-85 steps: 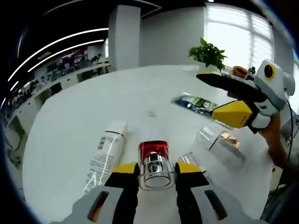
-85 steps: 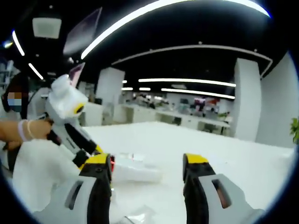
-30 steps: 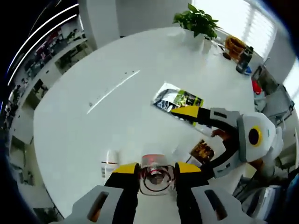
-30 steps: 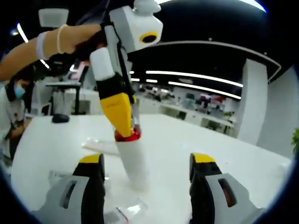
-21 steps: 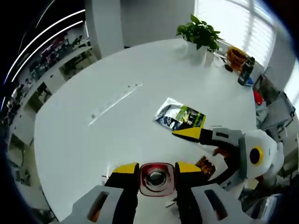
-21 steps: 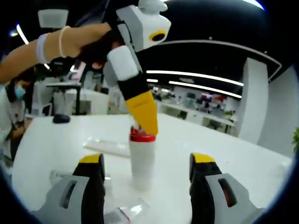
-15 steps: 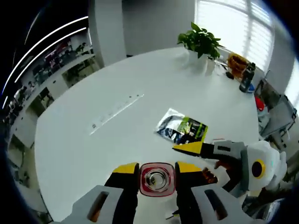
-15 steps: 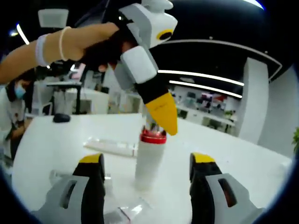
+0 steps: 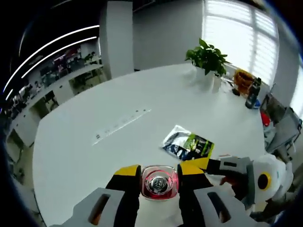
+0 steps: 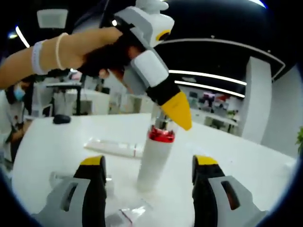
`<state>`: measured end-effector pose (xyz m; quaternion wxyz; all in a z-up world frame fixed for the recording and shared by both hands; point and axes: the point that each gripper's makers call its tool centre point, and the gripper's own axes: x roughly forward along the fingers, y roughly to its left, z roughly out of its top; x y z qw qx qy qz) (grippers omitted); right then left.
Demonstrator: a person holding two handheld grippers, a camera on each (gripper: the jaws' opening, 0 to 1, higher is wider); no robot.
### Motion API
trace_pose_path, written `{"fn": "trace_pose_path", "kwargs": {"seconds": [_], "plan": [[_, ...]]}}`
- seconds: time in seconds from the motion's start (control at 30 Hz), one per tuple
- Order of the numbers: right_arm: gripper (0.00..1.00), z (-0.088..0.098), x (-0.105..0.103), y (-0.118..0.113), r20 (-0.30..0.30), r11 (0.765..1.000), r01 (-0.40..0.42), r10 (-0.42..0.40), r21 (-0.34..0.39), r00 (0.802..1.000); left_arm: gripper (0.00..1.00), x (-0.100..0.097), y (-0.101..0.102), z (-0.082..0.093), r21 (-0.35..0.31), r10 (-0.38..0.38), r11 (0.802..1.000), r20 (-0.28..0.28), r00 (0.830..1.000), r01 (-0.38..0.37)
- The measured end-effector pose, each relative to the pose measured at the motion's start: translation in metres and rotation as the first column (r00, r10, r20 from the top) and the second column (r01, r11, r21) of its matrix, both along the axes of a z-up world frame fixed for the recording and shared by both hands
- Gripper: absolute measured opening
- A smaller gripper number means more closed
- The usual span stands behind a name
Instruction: Arrange the skincare products in the storage area until every visible bottle or jar stands upright without overlapping.
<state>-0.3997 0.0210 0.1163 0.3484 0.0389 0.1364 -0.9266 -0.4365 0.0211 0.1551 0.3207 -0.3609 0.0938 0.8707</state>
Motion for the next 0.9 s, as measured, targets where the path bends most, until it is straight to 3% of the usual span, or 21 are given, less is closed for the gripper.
{"fn": "trace_pose_path", "kwargs": {"seconds": [0.23, 0.37, 0.47, 0.57, 0.73, 0.8, 0.9], "plan": [[0.73, -0.009, 0.0, -0.004, 0.021, 1.0, -0.007, 0.006, 0.022, 1.0, 0.31, -0.001, -0.001, -0.001, -0.003, 0.0, 1.0, -0.039, 0.999, 0.0], [0.74, -0.01, 0.0, -0.005, 0.023, 1.0, -0.01, 0.01, 0.026, 1.0, 0.32, -0.007, 0.001, 0.003, -0.05, -0.034, 0.998, -0.139, 0.99, 0.028], [0.74, -0.01, 0.0, -0.004, 0.022, 1.0, -0.008, 0.007, 0.025, 1.0, 0.44, -0.009, 0.008, 0.018, 0.015, -0.013, 1.0, -0.217, 0.976, 0.016], [0.74, -0.007, -0.001, -0.002, 0.013, 1.0, -0.002, 0.002, 0.013, 1.0, 0.64, -0.009, 0.014, 0.031, 0.065, -0.001, 0.998, -0.274, 0.962, 0.019], [0.75, -0.005, 0.001, -0.004, 0.016, 1.0, -0.011, 0.011, -0.017, 1.0, 0.68, -0.003, 0.014, 0.043, 0.067, -0.018, 0.997, -0.355, 0.935, 0.045], [0.76, -0.004, 0.001, -0.006, 0.016, 0.999, -0.014, 0.015, -0.036, 1.0, 0.74, -0.001, 0.01, 0.048, 0.066, -0.022, 0.996, -0.405, 0.914, 0.053], [0.79, -0.002, 0.001, -0.008, 0.015, 0.998, -0.02, 0.021, -0.063, 1.0, 0.9, 0.007, 0.005, 0.057, 0.147, -0.009, 0.985, -0.458, 0.889, 0.086]]}}
